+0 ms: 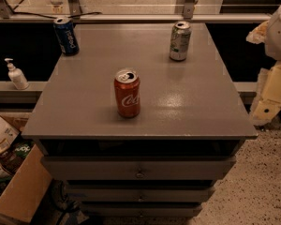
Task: Knock coke can over
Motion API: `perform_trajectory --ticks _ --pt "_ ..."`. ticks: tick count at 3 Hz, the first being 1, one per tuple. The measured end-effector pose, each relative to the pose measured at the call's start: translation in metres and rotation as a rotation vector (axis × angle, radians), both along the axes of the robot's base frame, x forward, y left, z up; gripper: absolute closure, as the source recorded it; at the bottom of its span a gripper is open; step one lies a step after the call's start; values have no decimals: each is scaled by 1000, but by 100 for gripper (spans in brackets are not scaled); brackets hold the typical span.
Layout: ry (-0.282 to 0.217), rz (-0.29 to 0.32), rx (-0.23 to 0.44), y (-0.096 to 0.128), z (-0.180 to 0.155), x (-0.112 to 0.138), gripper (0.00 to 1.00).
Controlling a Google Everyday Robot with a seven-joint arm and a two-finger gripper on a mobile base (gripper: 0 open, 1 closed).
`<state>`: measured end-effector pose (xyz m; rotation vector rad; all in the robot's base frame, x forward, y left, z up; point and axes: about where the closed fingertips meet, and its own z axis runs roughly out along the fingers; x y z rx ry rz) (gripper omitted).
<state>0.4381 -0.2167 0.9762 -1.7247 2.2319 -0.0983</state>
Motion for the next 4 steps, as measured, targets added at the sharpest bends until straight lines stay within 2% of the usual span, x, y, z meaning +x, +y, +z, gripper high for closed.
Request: perform_trajectory --ticks 1,2,3,4 --pt "0 0 0 0 0 0 0" --pt "-15 -8 40 0 -6 2 0" --pt "-32 -26 152 12 9 -8 0" --pt "-36 -28 308 41 14 -7 0"
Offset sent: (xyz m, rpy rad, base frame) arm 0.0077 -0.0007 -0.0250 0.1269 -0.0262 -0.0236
